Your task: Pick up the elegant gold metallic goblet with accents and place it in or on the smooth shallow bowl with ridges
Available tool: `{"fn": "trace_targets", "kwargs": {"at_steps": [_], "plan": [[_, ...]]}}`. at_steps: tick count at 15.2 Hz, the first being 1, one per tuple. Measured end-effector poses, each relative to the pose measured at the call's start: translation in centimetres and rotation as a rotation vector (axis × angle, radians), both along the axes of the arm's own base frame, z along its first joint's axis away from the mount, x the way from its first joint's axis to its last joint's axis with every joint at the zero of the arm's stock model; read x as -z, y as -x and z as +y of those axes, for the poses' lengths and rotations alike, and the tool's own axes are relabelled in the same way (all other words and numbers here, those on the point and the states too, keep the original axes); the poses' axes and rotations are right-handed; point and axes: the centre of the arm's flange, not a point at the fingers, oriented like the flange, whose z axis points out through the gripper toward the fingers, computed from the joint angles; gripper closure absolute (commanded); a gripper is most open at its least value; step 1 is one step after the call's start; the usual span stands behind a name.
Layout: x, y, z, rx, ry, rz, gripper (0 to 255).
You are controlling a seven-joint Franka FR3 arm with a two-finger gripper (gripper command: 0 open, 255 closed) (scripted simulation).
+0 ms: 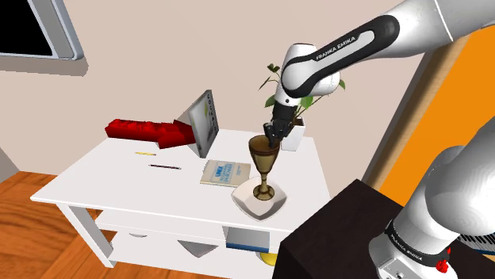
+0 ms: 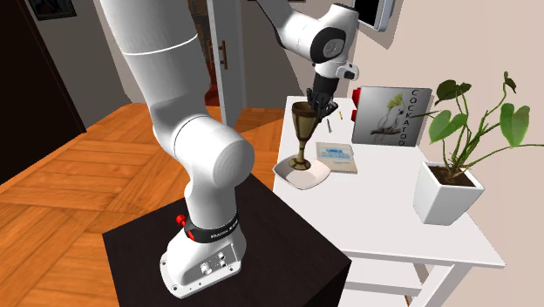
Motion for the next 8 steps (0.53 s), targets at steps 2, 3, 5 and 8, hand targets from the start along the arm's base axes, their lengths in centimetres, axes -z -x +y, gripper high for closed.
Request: {"fn": "trace_targets", "kwargs": {"at_steps": [2, 3, 5, 8], "plan": [[1.2, 0.1, 0.1, 0.000, 0.000, 0.000, 255], [1.7, 0.0, 0.0, 0.000, 0.000, 0.000, 255], [2.8, 0.0, -0.1, 0.000, 0.000, 0.000, 255], [3.5, 0.0, 0.0, 0.000, 0.000, 0.000, 255]]}}
